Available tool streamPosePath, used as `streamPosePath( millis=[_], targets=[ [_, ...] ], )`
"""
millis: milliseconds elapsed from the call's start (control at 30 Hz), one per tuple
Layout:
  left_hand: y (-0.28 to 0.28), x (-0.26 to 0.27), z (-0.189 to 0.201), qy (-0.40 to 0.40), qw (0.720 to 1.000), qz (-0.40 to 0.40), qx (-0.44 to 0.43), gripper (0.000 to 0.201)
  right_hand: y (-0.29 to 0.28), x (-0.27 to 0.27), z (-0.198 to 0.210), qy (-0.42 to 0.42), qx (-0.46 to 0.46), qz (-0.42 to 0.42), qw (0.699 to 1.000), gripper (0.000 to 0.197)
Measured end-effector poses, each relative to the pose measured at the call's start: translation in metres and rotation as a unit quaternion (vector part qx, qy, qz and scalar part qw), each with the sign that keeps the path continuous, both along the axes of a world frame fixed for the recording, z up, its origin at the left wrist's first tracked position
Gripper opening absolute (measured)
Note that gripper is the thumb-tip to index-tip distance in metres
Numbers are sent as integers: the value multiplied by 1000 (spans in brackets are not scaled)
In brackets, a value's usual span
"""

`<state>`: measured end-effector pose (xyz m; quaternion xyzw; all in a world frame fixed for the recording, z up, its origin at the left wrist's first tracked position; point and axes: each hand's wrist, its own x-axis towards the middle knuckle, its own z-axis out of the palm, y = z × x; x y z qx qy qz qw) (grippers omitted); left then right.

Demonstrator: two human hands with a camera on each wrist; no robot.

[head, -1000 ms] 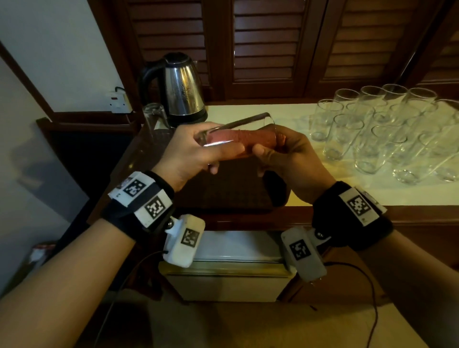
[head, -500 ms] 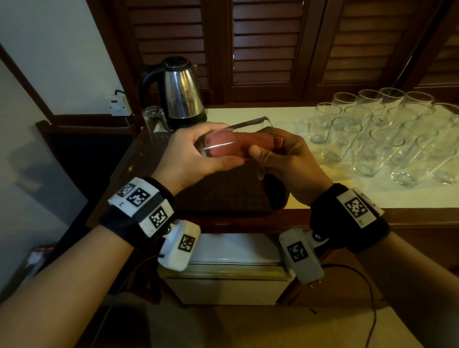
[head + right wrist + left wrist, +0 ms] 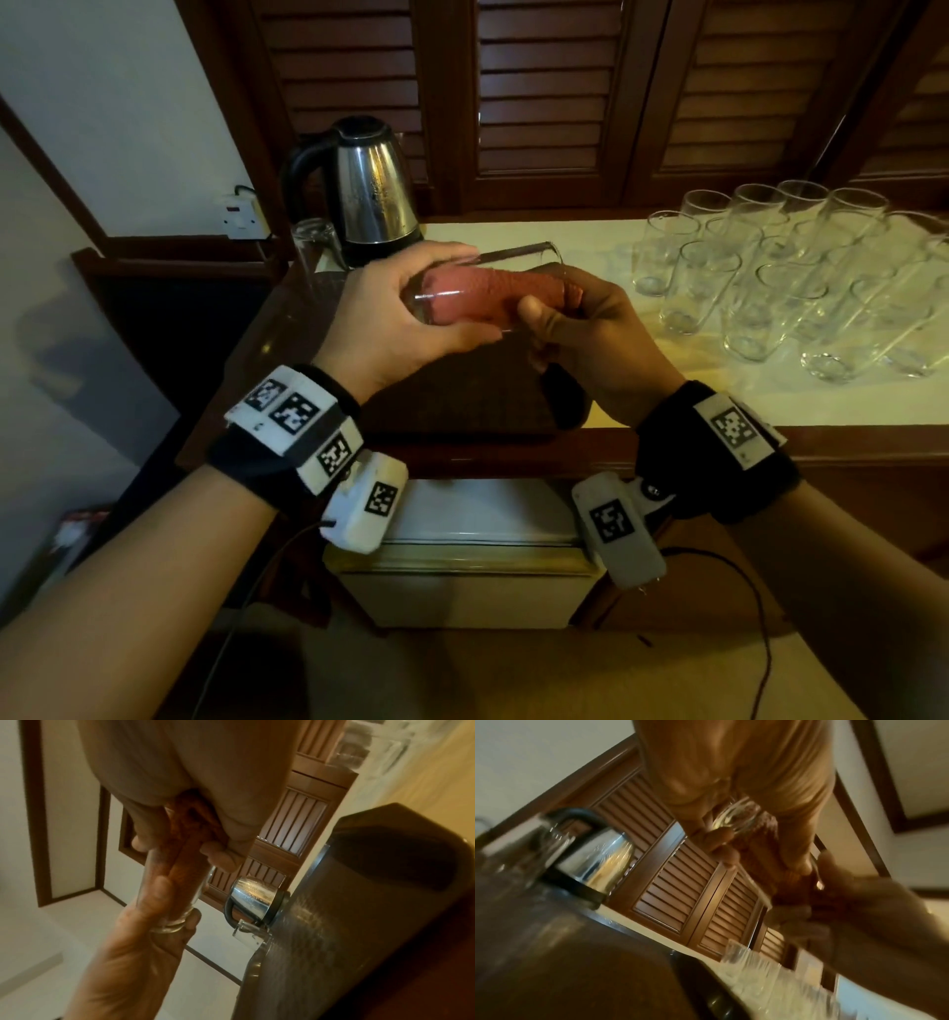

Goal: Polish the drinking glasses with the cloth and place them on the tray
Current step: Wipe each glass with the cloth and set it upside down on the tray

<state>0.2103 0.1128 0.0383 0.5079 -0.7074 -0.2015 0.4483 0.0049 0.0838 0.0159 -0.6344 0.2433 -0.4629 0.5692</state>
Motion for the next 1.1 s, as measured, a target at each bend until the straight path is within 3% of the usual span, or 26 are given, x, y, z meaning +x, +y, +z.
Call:
streamPosePath(
  millis=[67, 133, 167, 233, 300, 367, 433, 467, 533, 600, 633, 700, 733, 800, 900, 967, 1033, 1100],
  targets=[
    [2, -4, -4, -38, 998, -5, -54, 70, 1, -3, 0, 0, 3, -3, 1000, 11],
    [2, -8, -3, -12, 1000, 5, -16, 70, -2, -6, 3, 8, -26, -19, 999, 13],
    [2, -12, 1, 48, 998, 0, 51, 68, -3, -7, 5, 11, -48, -29, 998, 14],
    [4, -16, 9, 197, 958, -48, 202, 58, -4, -9, 8, 19, -84, -43, 995, 22],
    [6, -15, 10, 240, 943, -66, 221, 49, -4, -9, 10, 29, -92, -43, 994, 25],
    [7, -13, 9, 180, 971, -39, 153, 49, -2, -9, 8, 30, -63, -25, 997, 20],
    [6, -10, 8, 41, 998, 8, 46, 61, 0, -8, 4, 4, 6, -2, 1000, 16],
    [6, -10, 6, -25, 999, 23, 1, 68, 1, -7, 2, -12, 36, 3, 999, 16],
    [7, -10, 4, -85, 995, 35, -41, 73, 1, -8, 3, -28, 60, 4, 998, 17],
    [5, -11, 5, -59, 998, 36, -5, 72, 0, -9, 4, -26, 44, -3, 999, 13],
    [5, -13, 7, 2, 998, 22, 57, 70, -1, -11, 4, -20, 24, -11, 999, 12],
    [5, -13, 11, 147, 968, -32, 203, 61, -4, -12, 6, 2, -27, -30, 999, 16],
    [4, -12, 11, 187, 953, -48, 233, 57, -5, -11, 7, 13, -47, -37, 998, 21],
    [4, -8, 9, 183, 960, -46, 208, 55, -5, -9, 8, 32, -57, -34, 997, 23],
    [4, -7, 6, 8, 999, 15, 48, 67, -2, -6, 5, 16, -4, -7, 1000, 11],
    [5, -7, 4, -68, 997, 24, -28, 71, 0, -5, 3, -13, 38, 0, 999, 15],
    [4, -8, 2, -28, 999, 19, 1, 69, 0, -4, 4, -23, 40, -8, 999, 17],
    [3, -12, 6, 133, 982, -15, 134, 68, -3, -6, 5, -16, 6, -20, 1000, 15]
  ],
)
